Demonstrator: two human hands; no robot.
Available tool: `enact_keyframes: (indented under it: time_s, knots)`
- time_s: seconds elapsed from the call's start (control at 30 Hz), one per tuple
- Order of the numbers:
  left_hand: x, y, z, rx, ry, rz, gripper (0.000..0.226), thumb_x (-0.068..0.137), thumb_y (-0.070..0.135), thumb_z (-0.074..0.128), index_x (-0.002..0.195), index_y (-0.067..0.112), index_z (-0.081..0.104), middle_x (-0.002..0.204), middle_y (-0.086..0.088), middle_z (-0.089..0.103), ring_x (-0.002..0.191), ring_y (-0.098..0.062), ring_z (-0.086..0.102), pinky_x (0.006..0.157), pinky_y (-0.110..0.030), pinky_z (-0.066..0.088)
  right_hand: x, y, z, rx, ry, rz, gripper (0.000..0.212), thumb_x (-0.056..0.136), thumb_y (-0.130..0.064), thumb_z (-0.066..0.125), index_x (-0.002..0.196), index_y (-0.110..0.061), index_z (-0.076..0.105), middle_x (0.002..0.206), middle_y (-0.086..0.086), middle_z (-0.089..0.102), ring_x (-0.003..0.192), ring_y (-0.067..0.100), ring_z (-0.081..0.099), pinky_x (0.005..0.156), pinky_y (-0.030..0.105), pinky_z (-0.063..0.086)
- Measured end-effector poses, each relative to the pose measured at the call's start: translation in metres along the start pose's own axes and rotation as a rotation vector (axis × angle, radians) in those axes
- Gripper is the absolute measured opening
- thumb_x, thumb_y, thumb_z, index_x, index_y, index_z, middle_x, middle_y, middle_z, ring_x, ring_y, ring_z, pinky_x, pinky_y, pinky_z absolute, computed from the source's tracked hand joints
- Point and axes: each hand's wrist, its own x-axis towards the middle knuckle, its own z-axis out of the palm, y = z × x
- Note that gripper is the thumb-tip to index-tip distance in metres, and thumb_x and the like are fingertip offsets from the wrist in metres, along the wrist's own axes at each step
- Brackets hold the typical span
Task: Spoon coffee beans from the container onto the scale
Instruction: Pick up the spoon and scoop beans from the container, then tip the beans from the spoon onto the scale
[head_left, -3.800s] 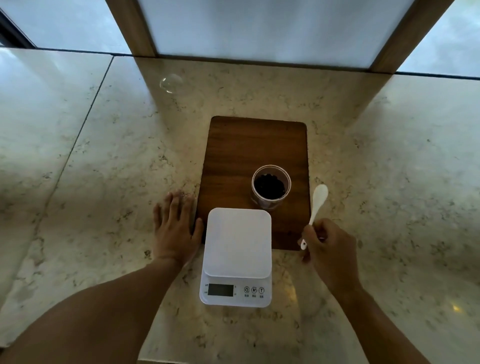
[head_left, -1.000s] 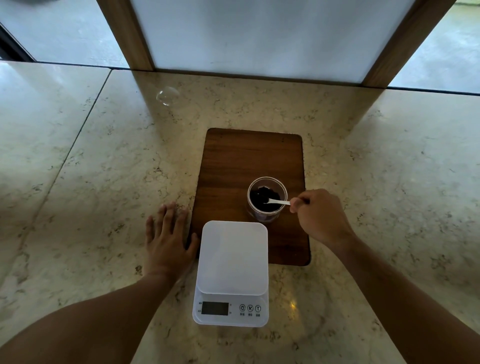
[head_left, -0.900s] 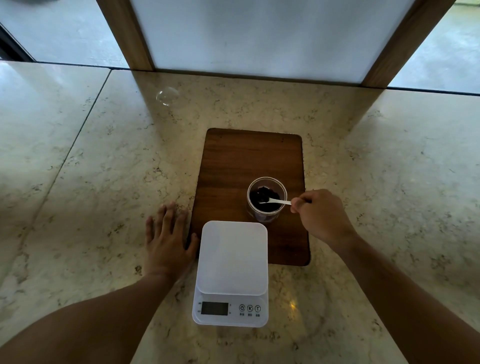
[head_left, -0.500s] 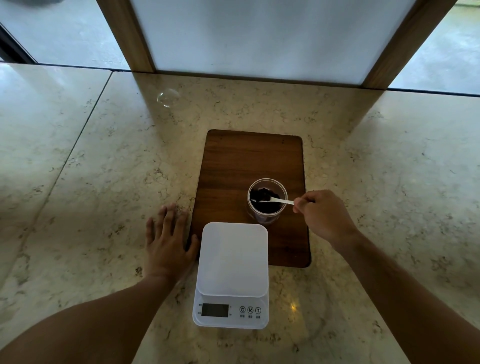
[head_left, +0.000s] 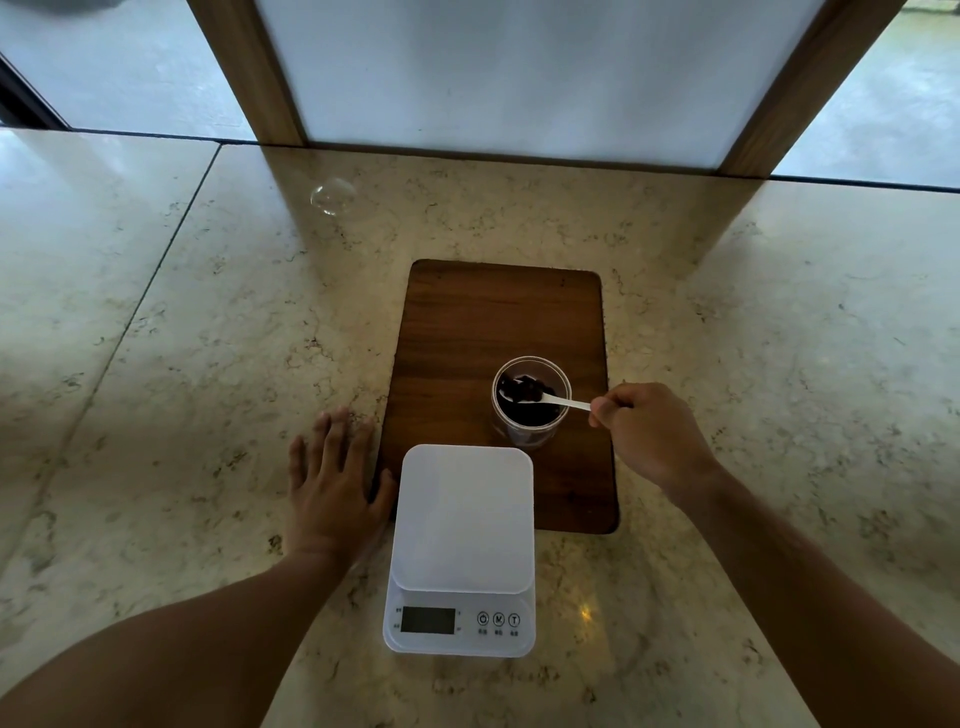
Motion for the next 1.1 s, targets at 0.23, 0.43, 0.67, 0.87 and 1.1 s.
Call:
enact_keyframes:
  time_s: [0.23, 0.43, 0.67, 0.87, 1.1]
  knots:
    - [-0.001, 0.001, 0.0, 0.007, -0.011, -0.001, 0.072, 0.09, 0.053, 0.029, 0.151, 0.015, 0.029, 0.162, -0.016, 0.022, 0.152, -0.031, 0.005, 0.121, -0.055, 0.007, -0.002, 0.005, 0.0, 0.028, -0.003, 0.009, 0.032, 0.094, -0.029, 0.056, 0.067, -0.02, 0.07, 0.049, -0.004, 0.054, 0.041, 0.009, 0.045, 0.043, 0.025, 0.034]
    - [0.0, 0.001, -0.002, 0.009, -0.017, -0.006, 0.072, 0.09, 0.054, 0.027, 0.152, 0.016, 0.028, 0.163, -0.016, 0.019, 0.152, -0.03, 0.003, 0.121, -0.055, 0.006, -0.004, 0.009, -0.001, 0.078, -0.008, 0.028, 0.032, 0.095, -0.028, 0.055, 0.068, -0.019, 0.069, 0.041, -0.009, 0.045, 0.028, 0.002, 0.035, 0.038, 0.023, 0.029]
    - [-0.001, 0.003, -0.004, 0.007, -0.021, -0.012, 0.072, 0.09, 0.053, 0.027, 0.152, 0.017, 0.028, 0.163, -0.015, 0.019, 0.152, -0.031, 0.004, 0.122, -0.054, 0.005, -0.017, 0.009, -0.006, 0.187, -0.056, -0.018, 0.032, 0.096, -0.026, 0.055, 0.07, -0.017, 0.069, 0.035, -0.011, 0.042, 0.032, 0.004, 0.032, 0.04, 0.025, 0.028]
    - [-0.001, 0.002, -0.003, 0.014, -0.011, -0.001, 0.071, 0.09, 0.053, 0.029, 0.15, 0.015, 0.031, 0.162, -0.016, 0.022, 0.152, -0.032, 0.007, 0.121, -0.055, 0.007, -0.04, 0.01, 0.001, 0.165, -0.123, -0.082, 0.03, 0.097, -0.026, 0.055, 0.072, -0.018, 0.07, 0.041, -0.01, 0.045, 0.034, 0.003, 0.035, 0.04, 0.023, 0.03]
    - [-0.001, 0.001, -0.001, 0.021, -0.015, -0.004, 0.071, 0.091, 0.054, 0.027, 0.152, 0.018, 0.027, 0.164, -0.014, 0.018, 0.153, -0.029, 0.002, 0.122, -0.053, 0.004, -0.064, 0.026, 0.03, 0.126, -0.187, -0.078, 0.028, 0.096, -0.026, 0.057, 0.072, -0.02, 0.07, 0.049, -0.008, 0.053, 0.043, -0.002, 0.048, 0.046, 0.016, 0.032]
